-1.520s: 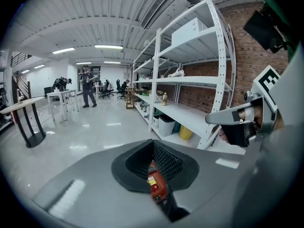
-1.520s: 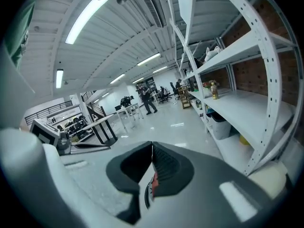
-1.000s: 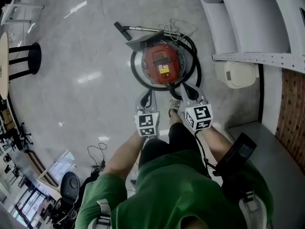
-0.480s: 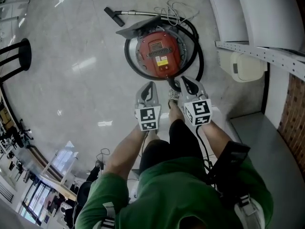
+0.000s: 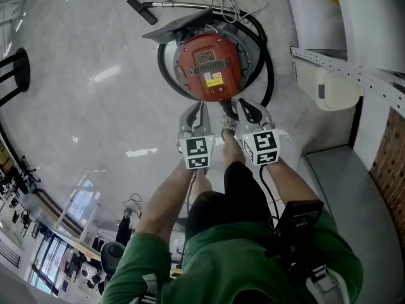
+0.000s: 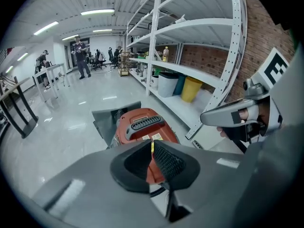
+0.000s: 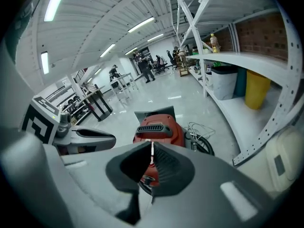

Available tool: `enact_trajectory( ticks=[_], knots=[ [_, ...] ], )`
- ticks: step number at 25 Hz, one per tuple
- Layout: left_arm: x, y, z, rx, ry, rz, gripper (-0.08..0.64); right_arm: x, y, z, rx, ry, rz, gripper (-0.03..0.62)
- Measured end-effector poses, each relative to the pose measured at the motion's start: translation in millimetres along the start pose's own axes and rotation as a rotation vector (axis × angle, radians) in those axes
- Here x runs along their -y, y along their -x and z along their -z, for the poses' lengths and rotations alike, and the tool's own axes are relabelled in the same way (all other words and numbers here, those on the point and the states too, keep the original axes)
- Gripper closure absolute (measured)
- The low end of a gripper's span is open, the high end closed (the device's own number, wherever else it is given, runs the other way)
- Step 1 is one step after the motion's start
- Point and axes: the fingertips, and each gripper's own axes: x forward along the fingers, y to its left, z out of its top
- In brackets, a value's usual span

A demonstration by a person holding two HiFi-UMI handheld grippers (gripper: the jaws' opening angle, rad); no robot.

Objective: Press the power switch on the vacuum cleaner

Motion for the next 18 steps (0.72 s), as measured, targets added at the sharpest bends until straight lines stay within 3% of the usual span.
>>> enact_trajectory(
  ticks=[10, 18],
  knots=[
    [7.4, -46.4, 39.5, -0.063, 0.008, 0.016, 0.518, 13.7, -38.2, 43.4, -0.057, -0.021, -0.020, 0.558],
    [7.3, -69.8, 50.6, -0.092, 0.017, 0.005, 0.518, 20.7, -53.8, 55.0, -0.064, -0.026, -0.029, 0.557]
  ],
)
